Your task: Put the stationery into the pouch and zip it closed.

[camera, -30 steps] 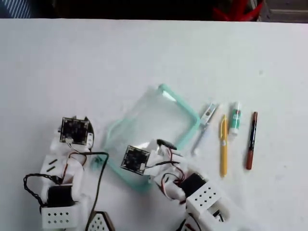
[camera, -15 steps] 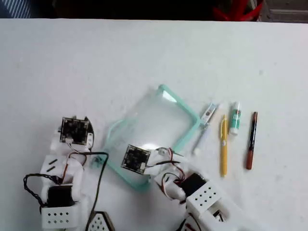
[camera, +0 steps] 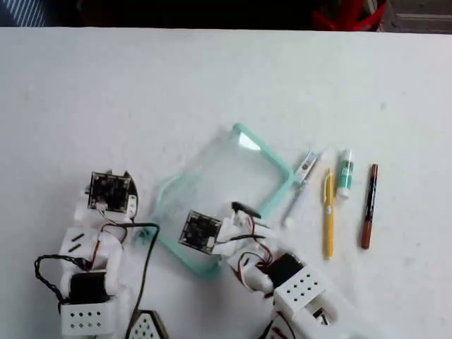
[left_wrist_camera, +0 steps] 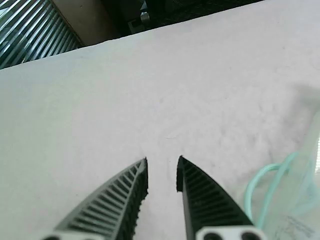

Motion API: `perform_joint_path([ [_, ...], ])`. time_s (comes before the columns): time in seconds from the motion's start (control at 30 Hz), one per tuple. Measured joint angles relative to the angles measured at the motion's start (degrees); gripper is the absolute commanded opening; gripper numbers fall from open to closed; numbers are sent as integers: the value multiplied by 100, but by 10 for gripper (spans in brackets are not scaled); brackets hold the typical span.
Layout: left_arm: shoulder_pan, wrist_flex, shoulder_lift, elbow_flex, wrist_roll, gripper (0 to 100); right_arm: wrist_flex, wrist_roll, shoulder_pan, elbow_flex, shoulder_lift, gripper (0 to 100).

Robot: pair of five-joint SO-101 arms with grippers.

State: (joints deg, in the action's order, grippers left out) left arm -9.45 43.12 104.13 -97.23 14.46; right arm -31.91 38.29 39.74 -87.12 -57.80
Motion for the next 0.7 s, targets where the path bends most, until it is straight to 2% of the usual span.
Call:
perform_joint_path([
  [0.23, 0, 0, 0, 0, 0, 116, 97, 0, -607, 185, -703, 264],
  [0.33, 0, 0, 0, 0, 0, 116, 105, 0, -396, 185, -941, 265],
  [0.43, -26, 0, 0, 0, 0, 116, 105, 185, 105, 185, -949, 265],
  [0.53, -484, -141, 0, 0, -70, 116, 105, 273, 571, 352, -774, 265],
  [0.7, -1644, -554, 0, 0, -712, 116, 105, 308, 703, 1099, 18, 265],
])
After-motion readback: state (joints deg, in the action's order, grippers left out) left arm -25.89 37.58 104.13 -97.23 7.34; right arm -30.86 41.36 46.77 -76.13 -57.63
